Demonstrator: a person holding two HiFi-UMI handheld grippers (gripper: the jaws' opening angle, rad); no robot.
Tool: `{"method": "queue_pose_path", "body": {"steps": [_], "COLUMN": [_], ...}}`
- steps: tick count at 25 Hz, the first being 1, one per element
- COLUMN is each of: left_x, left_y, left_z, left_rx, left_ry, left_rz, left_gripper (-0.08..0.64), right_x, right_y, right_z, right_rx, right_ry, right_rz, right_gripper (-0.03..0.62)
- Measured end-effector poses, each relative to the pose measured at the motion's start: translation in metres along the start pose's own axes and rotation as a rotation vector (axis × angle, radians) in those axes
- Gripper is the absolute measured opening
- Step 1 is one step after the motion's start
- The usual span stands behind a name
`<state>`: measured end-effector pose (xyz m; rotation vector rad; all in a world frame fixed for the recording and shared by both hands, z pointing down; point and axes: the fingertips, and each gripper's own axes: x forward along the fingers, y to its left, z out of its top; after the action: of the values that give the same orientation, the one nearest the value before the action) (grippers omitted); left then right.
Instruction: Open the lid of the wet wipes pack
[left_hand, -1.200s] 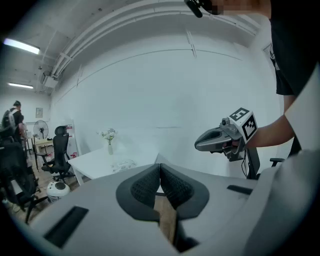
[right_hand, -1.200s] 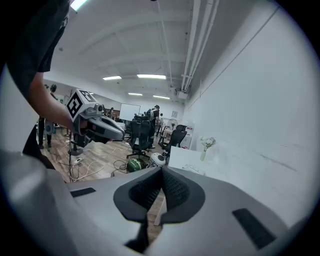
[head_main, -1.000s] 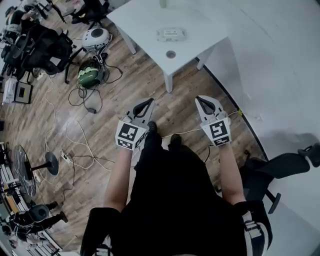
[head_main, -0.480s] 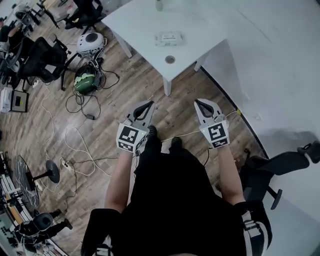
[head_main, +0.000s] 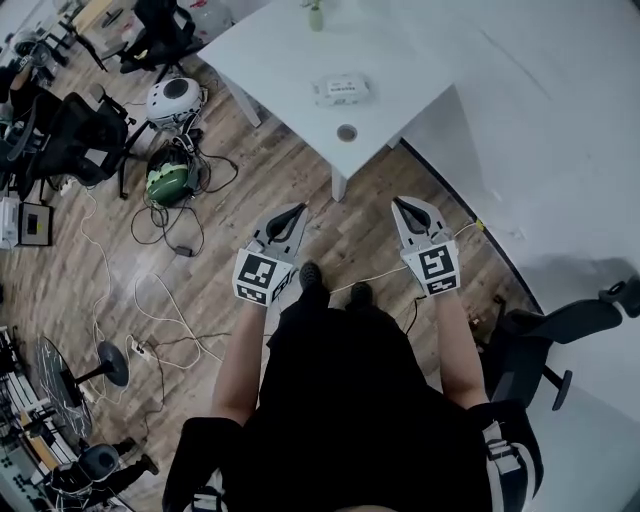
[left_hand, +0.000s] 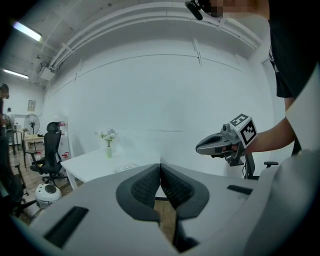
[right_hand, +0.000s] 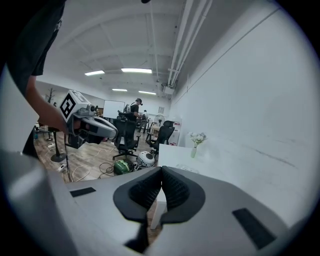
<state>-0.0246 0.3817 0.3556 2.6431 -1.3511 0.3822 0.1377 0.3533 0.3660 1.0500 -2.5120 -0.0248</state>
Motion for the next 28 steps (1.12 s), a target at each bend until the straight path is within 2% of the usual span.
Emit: {"method": "queue_pose_path", "body": {"steps": [7,18,28], "left_x": [0.000,-0.012,-0.018], "left_y": [0.046,0.105,0.114], "left_z": [-0.001,-0.024,-0.031], "left_rx": [0.012,0.002,0.001], "left_ry": [-0.004,0.009,0.001], "left_rz": [-0.053,-0.124,-0.179], "left_gripper": [0.023,0.023,0.023], "right_x": [0.037,0.089,0.089], "right_y": [0.008,0.044,0.063], "right_z": [0.023,0.031,0.027], "right_rx": [0.001,0.019,0.027], "right_ry": [-0.007,0.030,0.070], "right_rz": [-0.076,-0.145,-0.188], "right_gripper": [0.017,0.017,0.017]}}
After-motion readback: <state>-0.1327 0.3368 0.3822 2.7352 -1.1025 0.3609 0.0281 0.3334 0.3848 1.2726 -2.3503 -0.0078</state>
